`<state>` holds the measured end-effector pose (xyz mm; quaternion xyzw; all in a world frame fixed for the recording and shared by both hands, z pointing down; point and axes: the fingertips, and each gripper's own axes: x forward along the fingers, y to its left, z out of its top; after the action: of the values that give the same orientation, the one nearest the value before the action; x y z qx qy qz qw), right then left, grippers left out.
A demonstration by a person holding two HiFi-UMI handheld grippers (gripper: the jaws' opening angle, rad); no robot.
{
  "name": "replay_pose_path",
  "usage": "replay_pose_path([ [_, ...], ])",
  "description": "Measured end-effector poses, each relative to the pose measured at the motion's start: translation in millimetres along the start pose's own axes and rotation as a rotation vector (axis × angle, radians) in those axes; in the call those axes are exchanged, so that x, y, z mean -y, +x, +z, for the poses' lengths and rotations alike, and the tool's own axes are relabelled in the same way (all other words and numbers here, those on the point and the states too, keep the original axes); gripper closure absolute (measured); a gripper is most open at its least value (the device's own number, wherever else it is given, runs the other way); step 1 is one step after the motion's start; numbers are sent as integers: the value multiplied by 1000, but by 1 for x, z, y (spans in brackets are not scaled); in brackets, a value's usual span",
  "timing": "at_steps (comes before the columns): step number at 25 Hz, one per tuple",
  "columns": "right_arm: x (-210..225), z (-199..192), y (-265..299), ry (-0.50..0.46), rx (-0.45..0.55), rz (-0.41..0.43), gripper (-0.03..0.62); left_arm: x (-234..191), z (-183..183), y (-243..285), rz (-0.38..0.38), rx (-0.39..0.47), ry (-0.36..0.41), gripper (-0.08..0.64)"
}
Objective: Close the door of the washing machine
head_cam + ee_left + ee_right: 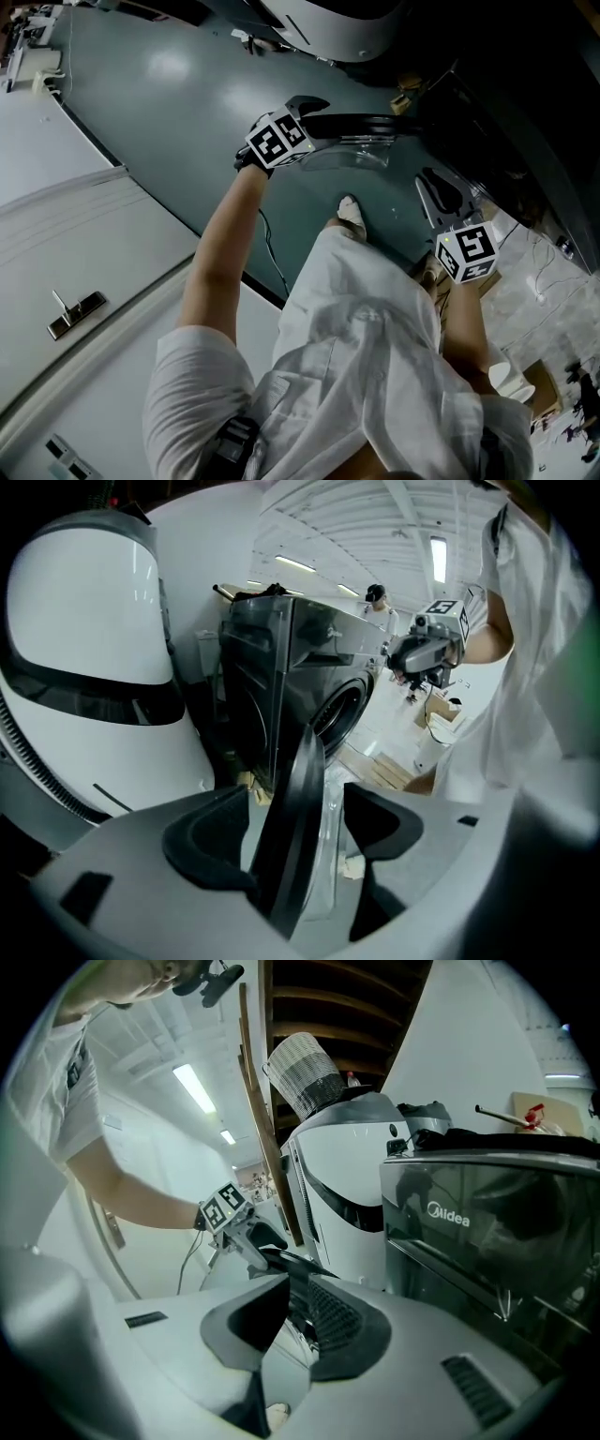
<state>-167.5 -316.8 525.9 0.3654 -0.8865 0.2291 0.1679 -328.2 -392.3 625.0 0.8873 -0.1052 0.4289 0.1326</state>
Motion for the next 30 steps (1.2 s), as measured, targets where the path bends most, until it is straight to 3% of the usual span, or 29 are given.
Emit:
replay_pose_path([
  [4, 3, 0, 2, 6, -4, -10, 512, 0, -8, 9, -17, -62, 55, 250],
  [9, 6, 1, 0, 15, -2, -16, 512, -1, -14, 14, 20, -110, 89, 253],
  [13, 6, 1, -5, 21, 6, -10, 513, -1, -20, 16, 67, -162, 109, 318],
  [30, 1, -19, -54, -4, 23, 36, 514, 50, -31, 17, 172, -149, -34, 342],
])
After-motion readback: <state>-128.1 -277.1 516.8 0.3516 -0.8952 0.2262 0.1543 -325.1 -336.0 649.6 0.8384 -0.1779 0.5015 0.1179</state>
